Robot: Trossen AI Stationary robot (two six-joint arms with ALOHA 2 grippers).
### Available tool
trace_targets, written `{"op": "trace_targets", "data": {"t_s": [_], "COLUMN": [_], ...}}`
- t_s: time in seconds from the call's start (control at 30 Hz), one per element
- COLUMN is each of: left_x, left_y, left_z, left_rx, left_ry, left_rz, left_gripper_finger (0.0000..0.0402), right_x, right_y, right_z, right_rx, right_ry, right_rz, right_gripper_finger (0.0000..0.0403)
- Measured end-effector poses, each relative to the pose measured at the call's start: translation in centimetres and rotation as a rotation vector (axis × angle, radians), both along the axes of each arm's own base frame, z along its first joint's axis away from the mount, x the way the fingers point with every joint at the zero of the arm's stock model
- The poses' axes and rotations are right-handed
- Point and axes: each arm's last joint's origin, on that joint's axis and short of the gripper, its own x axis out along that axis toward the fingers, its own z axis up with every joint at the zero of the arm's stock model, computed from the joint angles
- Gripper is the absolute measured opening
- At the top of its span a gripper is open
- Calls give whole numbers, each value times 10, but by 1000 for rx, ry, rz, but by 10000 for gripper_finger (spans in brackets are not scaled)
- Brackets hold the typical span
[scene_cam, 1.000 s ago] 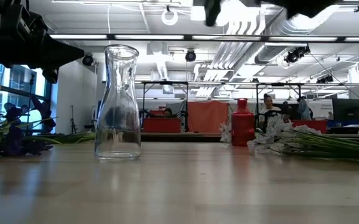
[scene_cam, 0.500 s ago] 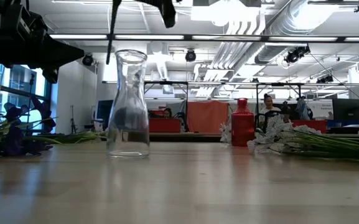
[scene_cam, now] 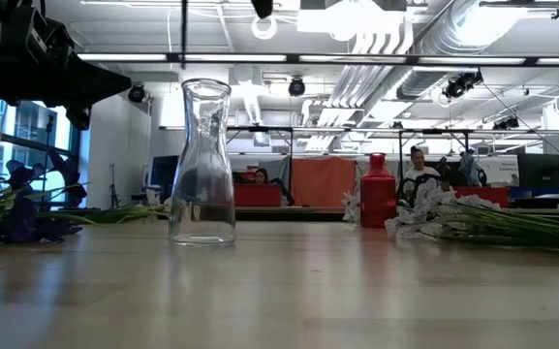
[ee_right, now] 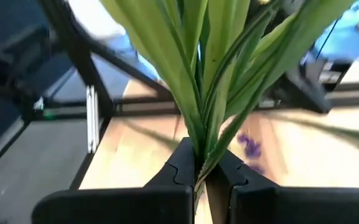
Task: Sort flowers into vase by color
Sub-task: Put the right purple flowers into the transparent vase
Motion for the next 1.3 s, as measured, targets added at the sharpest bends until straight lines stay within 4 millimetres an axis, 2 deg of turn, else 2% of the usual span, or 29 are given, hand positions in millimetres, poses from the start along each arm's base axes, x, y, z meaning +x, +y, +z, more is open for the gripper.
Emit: {"op": "trace_targets", "data": {"t_s": [0.1, 0.27, 0.37, 0.43, 0.5, 0.6, 0.67, 0.77, 0.9, 1.0, 1.3], "left_x": [0, 0, 0, 0, 0, 0, 0, 0, 0, 0, 0], "left_y": [0, 0, 0, 0, 0, 0, 0, 0, 0, 0, 0], "left_z": [0, 0, 0, 0, 0, 0, 0, 0, 0, 0, 0], "left_rx": [0, 0, 0, 0, 0, 0, 0, 0, 0, 0, 0], "left_ry": [0, 1, 1, 0, 1, 0, 1, 1, 0, 0, 2], "left_rz": [0, 0, 0, 0, 0, 0, 0, 0, 0, 1, 0], "left_gripper_finger": [0, 0, 0, 0, 0, 0, 0, 0, 0, 0, 0], "right_x": [-5, -31, -49, -58, -62, -64, -67, -70, -67, -65, -53], "right_y": [0, -4, -9, -11, -11, -6, -6, -10, -12, -13, -11], "right_z": [4, 44, 55, 49, 33, 2, -10, -12, -18, -20, -45], "right_rx": [4, -61, -77, -68, -23, 44, 58, 66, -13, -12, -4], "right_ry": [20, -80, -96, -100, -145, -281, -374, -426, -363, -332, -244], "right_rz": [20, 89, 85, 80, 64, 55, 42, -38, -66, -73, -90], "right_gripper_finger": [2, 1, 1, 0, 0, 0, 0, 0, 0, 0, 6]}}
